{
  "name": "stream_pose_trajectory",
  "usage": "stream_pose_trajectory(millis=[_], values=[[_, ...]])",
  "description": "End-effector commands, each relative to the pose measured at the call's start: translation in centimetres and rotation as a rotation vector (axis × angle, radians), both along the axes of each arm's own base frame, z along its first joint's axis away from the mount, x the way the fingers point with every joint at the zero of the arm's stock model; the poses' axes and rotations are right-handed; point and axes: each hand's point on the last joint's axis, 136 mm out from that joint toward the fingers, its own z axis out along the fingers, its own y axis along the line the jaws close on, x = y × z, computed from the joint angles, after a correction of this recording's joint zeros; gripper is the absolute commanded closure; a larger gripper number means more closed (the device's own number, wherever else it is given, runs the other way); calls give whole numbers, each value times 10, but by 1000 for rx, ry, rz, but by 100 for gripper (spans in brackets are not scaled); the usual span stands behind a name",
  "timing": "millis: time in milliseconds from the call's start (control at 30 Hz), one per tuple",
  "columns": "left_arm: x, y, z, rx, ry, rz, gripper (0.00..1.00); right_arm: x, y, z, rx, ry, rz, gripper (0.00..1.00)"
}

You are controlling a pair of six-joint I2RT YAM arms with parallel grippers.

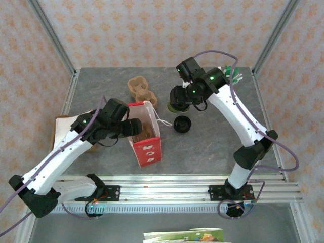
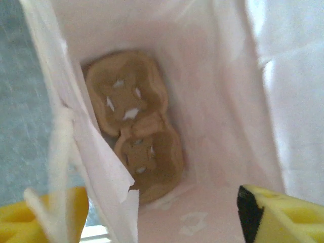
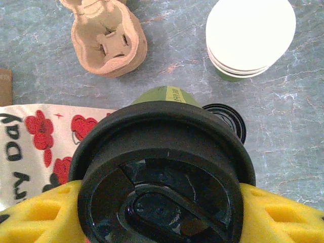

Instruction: Pack the takeout coffee

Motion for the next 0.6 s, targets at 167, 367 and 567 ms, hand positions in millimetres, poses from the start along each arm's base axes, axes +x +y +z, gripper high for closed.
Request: stream_pose_trajectory(millis=[167,367,567], values=[[32,34,79,157,-226,97,11,6,8,9,28,-5,9,40],[39,59,86,219,-256,165,9,7,13,12,51,0,5,40],[37,59,79,198,-251,164,9,7,17,13,70,6,6,41]])
